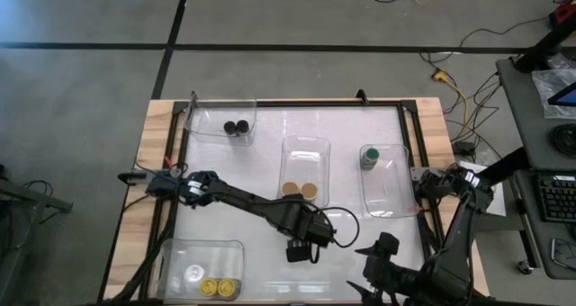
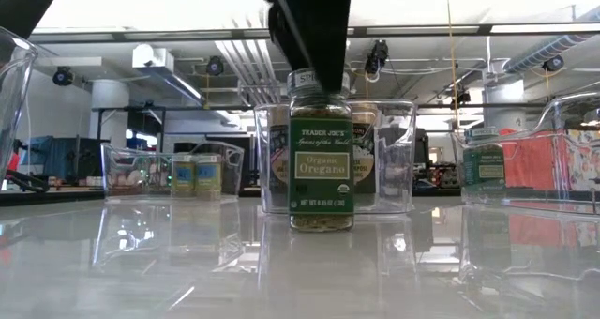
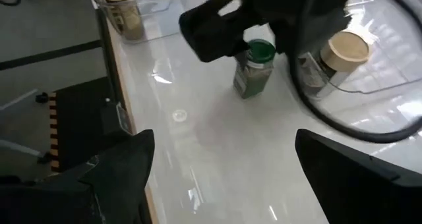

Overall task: Sort spices by type
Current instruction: Put the green seasoning bottle into the middle right transparent bin

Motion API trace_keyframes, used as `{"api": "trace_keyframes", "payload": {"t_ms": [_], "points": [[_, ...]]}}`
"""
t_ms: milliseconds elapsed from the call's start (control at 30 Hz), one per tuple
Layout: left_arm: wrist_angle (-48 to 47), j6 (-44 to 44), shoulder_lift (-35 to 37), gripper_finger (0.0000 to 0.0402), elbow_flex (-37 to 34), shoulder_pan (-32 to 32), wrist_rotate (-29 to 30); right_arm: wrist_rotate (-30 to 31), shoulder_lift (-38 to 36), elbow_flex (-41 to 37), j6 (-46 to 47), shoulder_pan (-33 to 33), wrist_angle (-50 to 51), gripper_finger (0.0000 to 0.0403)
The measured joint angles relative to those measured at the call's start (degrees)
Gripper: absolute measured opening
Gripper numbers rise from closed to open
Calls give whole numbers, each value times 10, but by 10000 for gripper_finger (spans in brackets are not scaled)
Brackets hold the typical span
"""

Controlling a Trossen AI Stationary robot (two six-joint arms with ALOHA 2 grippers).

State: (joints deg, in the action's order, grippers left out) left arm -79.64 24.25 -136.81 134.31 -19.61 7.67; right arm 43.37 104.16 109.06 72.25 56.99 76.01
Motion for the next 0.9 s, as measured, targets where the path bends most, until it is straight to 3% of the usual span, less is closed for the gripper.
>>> {"api": "trace_keyframes", "payload": {"t_ms": [300, 533, 667, 767, 900], "points": [[-11, -11, 45, 291, 5, -19, 27, -4, 0, -2, -56, -35, -24, 359], [-27, -11, 107, 293, -2, -71, 109, -22, 0, -13, -189, -82, -118, 359], [-66, -7, 141, 293, -17, -100, 197, -40, 0, -35, -245, -116, -162, 359], [-77, 11, 180, 293, -70, -101, 204, -75, 0, -50, -271, -148, -171, 359], [-17, 32, 260, 291, -221, -100, 205, -113, 0, -75, -325, -192, -201, 359]]}}
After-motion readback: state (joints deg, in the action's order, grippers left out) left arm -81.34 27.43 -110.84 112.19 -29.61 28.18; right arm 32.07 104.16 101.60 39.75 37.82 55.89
